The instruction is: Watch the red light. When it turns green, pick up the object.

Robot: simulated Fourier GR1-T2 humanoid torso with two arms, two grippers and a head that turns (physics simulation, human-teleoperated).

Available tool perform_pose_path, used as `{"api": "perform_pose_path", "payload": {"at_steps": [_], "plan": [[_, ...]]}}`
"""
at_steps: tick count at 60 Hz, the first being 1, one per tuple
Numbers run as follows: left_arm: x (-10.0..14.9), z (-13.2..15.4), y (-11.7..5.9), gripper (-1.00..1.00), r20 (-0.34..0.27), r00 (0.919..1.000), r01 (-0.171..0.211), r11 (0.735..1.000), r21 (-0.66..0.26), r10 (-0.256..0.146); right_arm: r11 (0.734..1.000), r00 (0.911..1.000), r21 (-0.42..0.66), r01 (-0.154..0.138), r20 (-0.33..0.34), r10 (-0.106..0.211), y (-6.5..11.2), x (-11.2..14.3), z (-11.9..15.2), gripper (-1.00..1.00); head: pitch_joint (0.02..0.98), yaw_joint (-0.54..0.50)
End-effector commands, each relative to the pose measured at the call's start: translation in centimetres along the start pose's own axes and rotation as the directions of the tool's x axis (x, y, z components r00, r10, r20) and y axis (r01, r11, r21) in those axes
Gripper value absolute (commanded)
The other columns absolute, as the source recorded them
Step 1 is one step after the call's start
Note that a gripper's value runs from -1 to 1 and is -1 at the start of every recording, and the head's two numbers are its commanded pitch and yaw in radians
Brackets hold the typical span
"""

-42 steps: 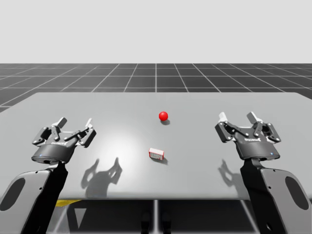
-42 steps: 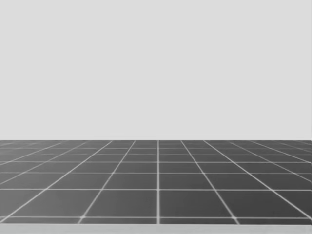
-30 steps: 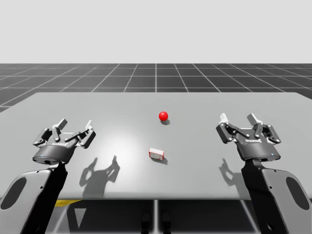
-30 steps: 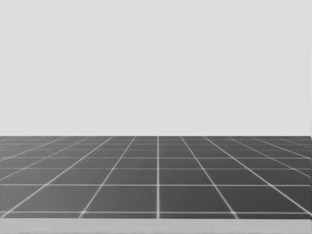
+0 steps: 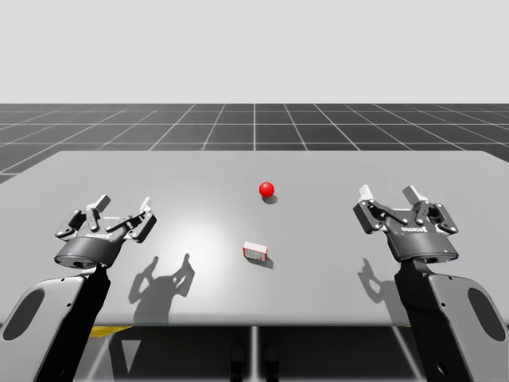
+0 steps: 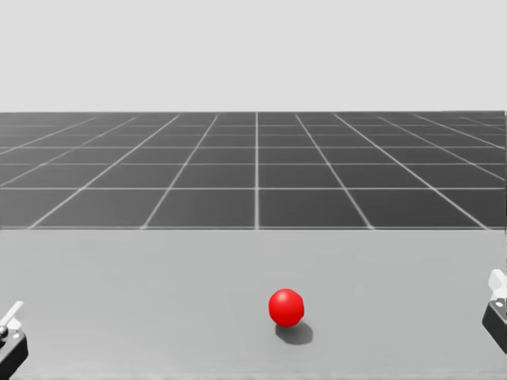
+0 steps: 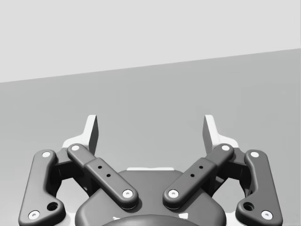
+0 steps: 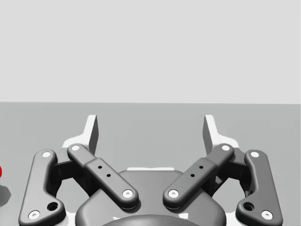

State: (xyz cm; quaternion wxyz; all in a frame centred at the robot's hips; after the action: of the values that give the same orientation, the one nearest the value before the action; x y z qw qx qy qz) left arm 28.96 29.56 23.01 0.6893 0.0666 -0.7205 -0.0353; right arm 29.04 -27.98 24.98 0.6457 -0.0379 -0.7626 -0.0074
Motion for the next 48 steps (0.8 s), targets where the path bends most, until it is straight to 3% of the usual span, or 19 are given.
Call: {"api": "perform_pose_path", "payload": {"at_steps": [1,21,48], "plan": [[-0.01,-0.01,0.01,-1.00,0.000,1.0000,0.000,1.000,0.000,0.000,1.000,1.0000,0.000,0.003,0.000,-0.003,-0.10,0.04,-0.05,-1.00,0.427,0.01],[-0.01,-0.01,0.01,-1.00,0.000,1.0000,0.000,1.000,0.000,0.000,1.000,1.0000,0.003,0.008,-0.003,-0.008,-0.31,0.04,-0.13,-1.00,0.608,-0.07],[-0.01,-0.01,0.01,-1.00,0.000,1.0000,0.000,1.000,0.000,0.000,1.000,1.0000,0.007,0.007,-0.006,-0.007,-0.32,-0.01,-0.22,-1.00,0.618,-0.06]]}}
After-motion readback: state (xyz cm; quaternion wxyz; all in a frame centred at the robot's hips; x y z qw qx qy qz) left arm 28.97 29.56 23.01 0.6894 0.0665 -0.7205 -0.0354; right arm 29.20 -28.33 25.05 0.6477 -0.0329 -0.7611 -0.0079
